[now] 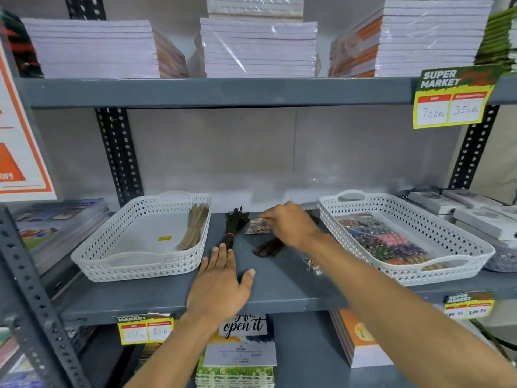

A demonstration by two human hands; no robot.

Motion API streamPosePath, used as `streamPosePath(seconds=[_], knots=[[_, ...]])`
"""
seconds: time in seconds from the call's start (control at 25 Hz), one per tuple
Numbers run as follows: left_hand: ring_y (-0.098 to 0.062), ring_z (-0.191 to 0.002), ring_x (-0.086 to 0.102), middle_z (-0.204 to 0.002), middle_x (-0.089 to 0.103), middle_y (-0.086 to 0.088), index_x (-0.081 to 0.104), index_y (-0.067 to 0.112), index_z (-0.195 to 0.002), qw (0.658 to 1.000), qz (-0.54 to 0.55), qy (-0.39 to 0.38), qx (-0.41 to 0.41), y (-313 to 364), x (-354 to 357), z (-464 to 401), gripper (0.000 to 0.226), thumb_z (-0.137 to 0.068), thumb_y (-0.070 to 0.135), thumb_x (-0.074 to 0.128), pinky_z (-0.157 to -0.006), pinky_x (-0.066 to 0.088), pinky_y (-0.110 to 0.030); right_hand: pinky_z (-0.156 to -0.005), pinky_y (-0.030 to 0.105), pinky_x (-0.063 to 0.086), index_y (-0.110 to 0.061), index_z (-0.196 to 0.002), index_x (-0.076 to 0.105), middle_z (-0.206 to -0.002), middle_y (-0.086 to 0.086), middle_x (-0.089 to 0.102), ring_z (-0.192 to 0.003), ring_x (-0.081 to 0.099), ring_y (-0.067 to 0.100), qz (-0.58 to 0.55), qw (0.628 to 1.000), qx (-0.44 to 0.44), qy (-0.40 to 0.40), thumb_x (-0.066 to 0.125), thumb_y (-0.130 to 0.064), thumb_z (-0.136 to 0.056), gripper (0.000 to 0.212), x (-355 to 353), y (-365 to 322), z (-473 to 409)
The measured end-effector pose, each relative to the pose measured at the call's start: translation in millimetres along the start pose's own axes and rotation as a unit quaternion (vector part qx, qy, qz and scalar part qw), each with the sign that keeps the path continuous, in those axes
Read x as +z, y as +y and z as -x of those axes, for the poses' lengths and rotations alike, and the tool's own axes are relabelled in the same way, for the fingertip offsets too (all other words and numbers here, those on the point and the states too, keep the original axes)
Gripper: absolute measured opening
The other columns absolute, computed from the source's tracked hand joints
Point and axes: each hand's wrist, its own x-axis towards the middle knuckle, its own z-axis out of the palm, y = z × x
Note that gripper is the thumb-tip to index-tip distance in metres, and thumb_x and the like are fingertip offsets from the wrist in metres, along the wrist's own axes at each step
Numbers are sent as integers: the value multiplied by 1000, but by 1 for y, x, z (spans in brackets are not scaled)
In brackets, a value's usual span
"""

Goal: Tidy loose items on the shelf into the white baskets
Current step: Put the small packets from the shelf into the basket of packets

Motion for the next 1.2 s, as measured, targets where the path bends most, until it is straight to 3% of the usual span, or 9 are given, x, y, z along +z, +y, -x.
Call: streamPosePath(seconds=[0.16,0.28,0.4,0.52,0.64,0.76,0.96,1.08,1.2], knots=[[-21,-160,-2,-172,0,-9,8,8,-164,1000,-8,-6,1,0,2,-1,84,-102,63,16,-129,2,-40,-71,31,54,-25,-99,83,-89,8,78,-81,71,31,81,995,59,-17,70,-5,-85,28,-31,46,37],[-22,-159,-2,-173,0,-10,9,9,-164,1000,-12,-9,2,1,2,-1,83,-102,63,14,-129,2,-41,-71,41,62,-24,-93,83,-86,6,79,-71,72,27,98,988,78,-86,71,-2,-78,30,-25,53,62],[-21,-159,-4,-173,-2,-9,9,11,-164,1000,-17,-10,4,1,3,0,81,-102,62,11,-129,0,-41,-86,45,61,-22,-104,81,-108,6,78,-93,73,27,74,978,83,-177,70,2,-78,37,-23,50,72],[-21,-159,-5,-172,-3,-8,8,11,-164,1000,-16,-14,1,1,2,0,80,-102,62,10,-129,0,-41,-90,42,58,-20,-118,77,-116,10,72,-101,70,31,62,984,92,-137,62,8,-80,50,-29,43,63],[-21,-159,-5,-173,-2,-9,9,11,-164,1000,-16,-13,1,3,1,0,80,-102,62,12,-129,0,-41,-75,32,55,-15,-104,79,-98,14,77,-90,71,35,41,995,70,-61,57,6,-80,39,-24,27,37],[-20,-159,-4,-173,-1,-9,10,10,-164,1000,-11,-7,0,3,-1,1,81,-102,62,14,-129,0,-40,-73,41,58,-6,-100,76,-90,21,73,-87,68,41,31,995,50,-85,54,0,-82,29,3,3,-2],[-19,-159,-2,-172,1,-8,12,11,-164,1000,-6,5,0,3,-1,4,81,-101,63,16,-129,1,-38,-80,41,51,-3,-110,67,-114,24,64,-105,64,42,97,982,35,-155,54,-4,-88,25,34,-23,-42],[-19,-159,-1,-173,2,-8,13,12,-164,1000,-3,7,-1,2,-1,1,82,-101,64,17,-129,3,-38,-85,43,52,0,-114,66,-118,24,62,-109,63,42,119,983,56,-129,53,2,-89,29,42,-20,-46],[-18,-159,-1,-173,2,-7,14,13,-164,1000,-3,6,0,1,-1,2,83,-100,65,16,-129,4,-38,-79,43,53,-5,-108,72,-108,23,67,-101,65,43,86,992,59,-77,56,4,-85,29,34,-7,-42]])
